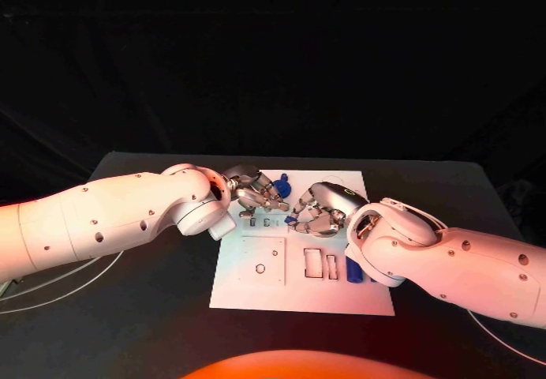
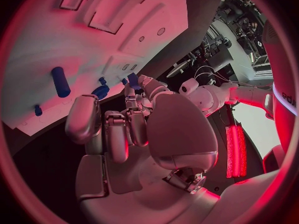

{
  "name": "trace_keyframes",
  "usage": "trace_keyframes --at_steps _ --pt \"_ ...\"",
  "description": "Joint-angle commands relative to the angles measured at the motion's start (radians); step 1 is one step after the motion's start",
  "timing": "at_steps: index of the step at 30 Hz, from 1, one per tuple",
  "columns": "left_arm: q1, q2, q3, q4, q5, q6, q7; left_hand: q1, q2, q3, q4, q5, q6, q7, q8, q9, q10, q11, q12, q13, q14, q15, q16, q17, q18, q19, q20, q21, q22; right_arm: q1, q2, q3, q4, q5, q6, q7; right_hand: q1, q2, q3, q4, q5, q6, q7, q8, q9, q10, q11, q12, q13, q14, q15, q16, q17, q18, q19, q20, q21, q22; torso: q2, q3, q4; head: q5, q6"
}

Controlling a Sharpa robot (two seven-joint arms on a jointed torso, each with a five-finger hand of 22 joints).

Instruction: Assemble the parts on the task board

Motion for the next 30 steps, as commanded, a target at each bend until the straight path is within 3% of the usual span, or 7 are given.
trace_keyframes --at_steps 1,16,30 --pt "0.0 0.005 0.0 0.0 -0.058 0.034 -0.068 0.002 0.012 -0.008 0.0 0.0 0.002 -0.007 0.008 0.003 0.014 0.0 0.014 0.012 0.053 -0.007 0.01 0.137 -0.019 0.01 -0.003 0.009 0.014 0.001 0.003 0.0 0.002 -0.095 0.009 -0.007 0.005 -0.002 -0.001 -0.005 0.006 0.012 -0.02 0.002 0.0 0.036 -0.008 -0.003 0.139 0.104 -0.009 0.006 0.263 -0.019 0.007 0.002 0.005 0.003 0.001 -0.0002 -0.0003 -0.002 0.003" --pt "0.0 0.016 0.0 0.0 -0.055 0.059 -0.076 -0.021 0.002 -0.051 0.024 0.0 -0.004 -0.009 0.03 0.012 0.026 -0.001 0.047 0.035 0.058 -0.008 0.028 0.152 -0.023 0.017 -0.005 0.03 0.041 0.002 0.012 0.0 -0.002 -0.118 0.034 -0.019 0.005 -0.002 -0.001 -0.006 0.006 0.012 -0.02 0.003 0.001 0.036 -0.008 -0.003 0.139 0.104 -0.009 0.006 0.263 -0.019 0.008 0.002 0.008 0.006 0.0 -0.0008 0.0012 -0.007 0.0" --pt "0.0 0.019 0.001 -0.009 -0.053 0.058 -0.079 -0.017 0.011 -0.065 0.03 0.0 -0.007 -0.011 0.037 0.015 0.026 -0.003 0.054 0.038 0.058 -0.009 0.032 0.155 -0.024 0.017 -0.005 0.035 0.049 0.003 0.014 0.0 0.001 -0.118 0.039 -0.022 0.006 -0.002 -0.001 -0.006 0.007 0.012 -0.02 0.003 0.001 0.037 -0.008 -0.002 0.14 0.104 -0.009 0.006 0.263 -0.02 0.009 0.002 0.011 0.008 0.0 -0.0004 0.0004 -0.007 0.002"
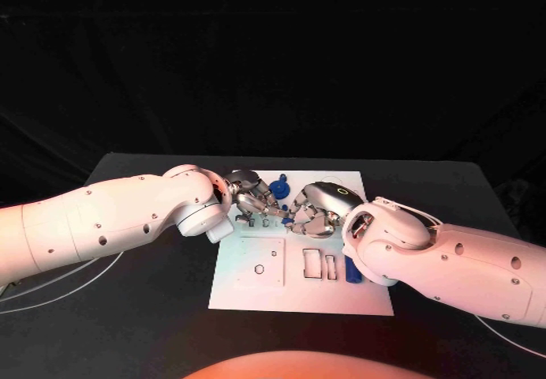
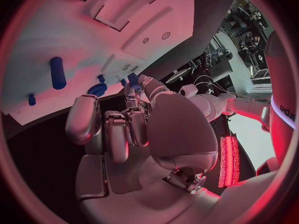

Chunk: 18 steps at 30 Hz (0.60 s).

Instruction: Assemble the parts on the task board

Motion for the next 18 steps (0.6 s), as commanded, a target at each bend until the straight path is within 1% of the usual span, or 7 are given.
trace_keyframes --at_steps 1,10,13,18 --pt "0.0 0.003 0.001 -0.001 -0.003 0.019 -0.003 0.006 0.004 -0.006 -0.001 0.0 -0.006 -0.002 0.008 0.001 0.002 -0.001 0.006 0.0 0.06 -0.008 0.006 0.156 -0.009 0.004 0.0 0.005 0.002 0.0 0.002 0.0 0.002 -0.018 0.012 -0.005 0.006 -0.002 0.0 -0.006 0.003 0.011 -0.018 0.006 0.001 0.033 -0.004 -0.002 0.141 0.104 -0.009 0.006 0.263 -0.021 0.005 -0.001 0.007 0.001 0.0 0.0004 -0.0011 0.0 0.001" --pt "0.0 0.004 0.001 -0.003 -0.013 0.039 -0.007 0.046 0.009 -0.009 -0.02 0.0 -0.011 -0.003 0.014 0.002 -0.006 -0.002 0.005 -0.004 0.059 -0.009 0.007 0.156 -0.009 0.001 -0.001 0.009 0.007 0.0 -0.001 0.0 0.006 -0.031 -0.014 -0.007 0.009 -0.001 0.001 -0.008 0.004 0.011 -0.019 0.006 0.002 0.034 -0.004 -0.002 0.141 0.104 -0.01 0.006 0.263 -0.021 0.006 -0.002 0.009 0.003 0.0 0.0006 -0.0008 -0.002 0.0" --pt "0.0 0.003 0.001 -0.003 -0.015 0.04 -0.005 0.048 0.009 -0.009 -0.021 0.0 -0.011 -0.003 0.014 0.002 -0.006 -0.002 0.005 -0.004 0.059 -0.009 0.008 0.156 -0.009 0.001 -0.001 0.009 0.007 0.0 -0.001 0.0 0.006 -0.033 -0.016 -0.007 0.01 0.0 0.001 -0.009 0.006 0.011 -0.019 0.006 0.002 0.034 -0.005 -0.001 0.142 0.104 -0.01 0.006 0.263 -0.021 0.006 -0.002 0.01 0.004 0.0 0.0001 -0.0001 -0.003 0.0" --pt "0.0 0.005 0.001 -0.003 -0.015 0.041 -0.003 0.048 0.008 -0.01 -0.022 0.0 -0.011 -0.003 0.014 0.002 -0.006 -0.002 0.006 -0.004 0.059 -0.009 0.008 0.156 -0.009 0.001 -0.001 0.009 0.007 0.0 0.0 0.0 0.005 -0.034 -0.019 -0.007 0.01 0.0 0.001 -0.009 0.006 0.011 -0.019 0.006 0.002 0.034 -0.005 -0.001 0.142 0.104 -0.01 0.006 0.263 -0.021 0.006 -0.002 0.01 0.004 0.0 0.0004 0.0 -0.002 -0.001"
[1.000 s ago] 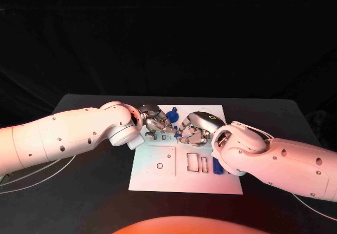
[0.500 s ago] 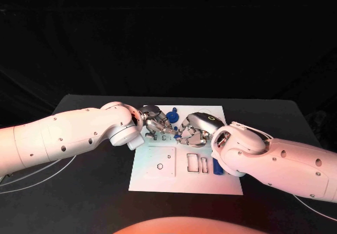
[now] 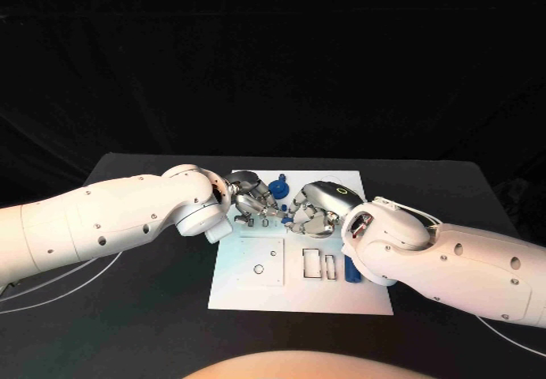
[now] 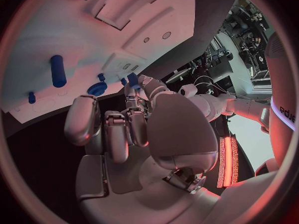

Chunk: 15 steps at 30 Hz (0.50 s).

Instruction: Assemble the parts on the task board

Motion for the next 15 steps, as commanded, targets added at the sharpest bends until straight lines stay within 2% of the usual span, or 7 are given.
trace_keyframes --at_steps 1,15 --pt "0.0 0.004 0.0 0.001 -0.006 0.021 0.002 0.008 -0.002 0.0 -0.005 0.0 -0.006 0.002 0.006 0.001 -0.006 -0.002 0.006 -0.001 0.059 -0.009 0.003 0.157 -0.009 0.001 -0.001 0.005 0.002 0.0 0.002 0.001 0.001 -0.02 -0.011 -0.002 0.011 0.0 -0.001 -0.006 0.007 0.011 -0.019 0.003 0.002 0.034 -0.005 0.0 0.142 0.104 -0.01 0.006 0.263 -0.007 0.006 -0.002 0.003 0.001 0.0 0.0001 0.0006 0.0 -0.001" --pt "0.0 0.001 0.0 -0.005 -0.009 0.022 -0.002 0.018 0.0 -0.001 -0.01 0.0 -0.006 0.003 0.007 0.001 -0.008 -0.002 0.005 -0.003 0.059 -0.009 0.004 0.158 -0.01 0.001 -0.001 0.007 0.005 0.0 -0.004 0.001 0.01 -0.028 -0.031 -0.001 0.015 0.0 0.0 -0.009 0.01 0.011 -0.019 0.003 0.003 0.034 -0.005 -0.001 0.142 0.104 -0.01 0.006 0.263 -0.007 0.007 -0.002 0.006 0.005 0.0 -0.0005 0.0 0.001 -0.001"
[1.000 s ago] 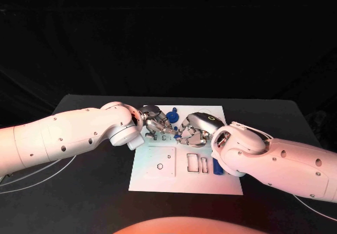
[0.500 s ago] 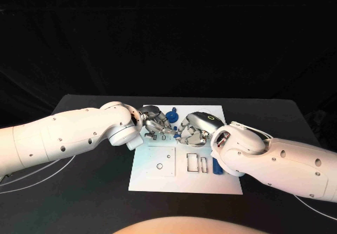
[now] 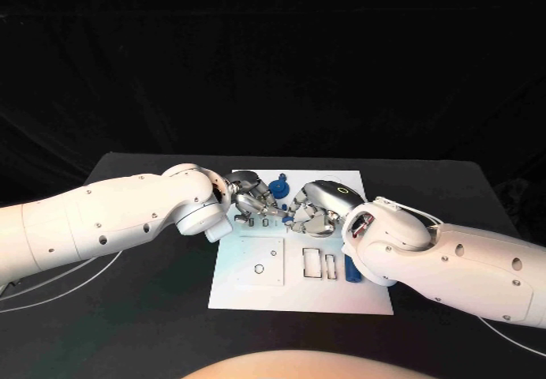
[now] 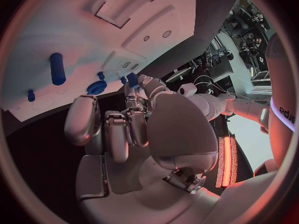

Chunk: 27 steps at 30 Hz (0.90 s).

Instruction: Assemble the parts on the task board

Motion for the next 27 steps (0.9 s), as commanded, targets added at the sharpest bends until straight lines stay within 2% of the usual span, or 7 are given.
trace_keyframes --at_steps 1,27 --pt "0.0 0.001 0.0 0.0 -0.005 0.017 -0.002 0.01 0.0 0.001 -0.007 0.0 -0.006 0.002 0.004 0.001 -0.008 -0.002 0.005 -0.001 0.059 -0.009 0.004 0.158 -0.01 0.001 -0.001 0.004 0.001 0.001 -0.001 0.001 0.005 -0.02 -0.017 0.001 0.011 0.005 0.0 -0.003 0.004 0.01 -0.018 0.006 0.001 0.034 -0.005 -0.001 0.142 0.108 -0.007 0.006 0.263 -0.007 0.008 -0.002 0.006 0.001 0.0 -0.0003 0.0 0.0 0.0" --pt "0.0 0.0 0.0 -0.002 -0.008 0.024 -0.002 0.017 0.0 0.0 -0.011 0.0 -0.007 0.003 0.004 0.001 -0.011 -0.002 0.003 -0.004 0.059 -0.009 0.004 0.158 -0.01 0.0 -0.001 0.004 0.002 0.004 -0.005 0.005 0.02 -0.034 -0.03 -0.002 0.018 0.005 0.002 -0.009 0.011 0.009 -0.018 0.006 0.004 0.035 -0.005 0.0 0.143 0.108 -0.007 0.006 0.263 -0.009 0.01 -0.003 0.014 0.009 0.0 0.0 -0.0009 0.001 0.003"
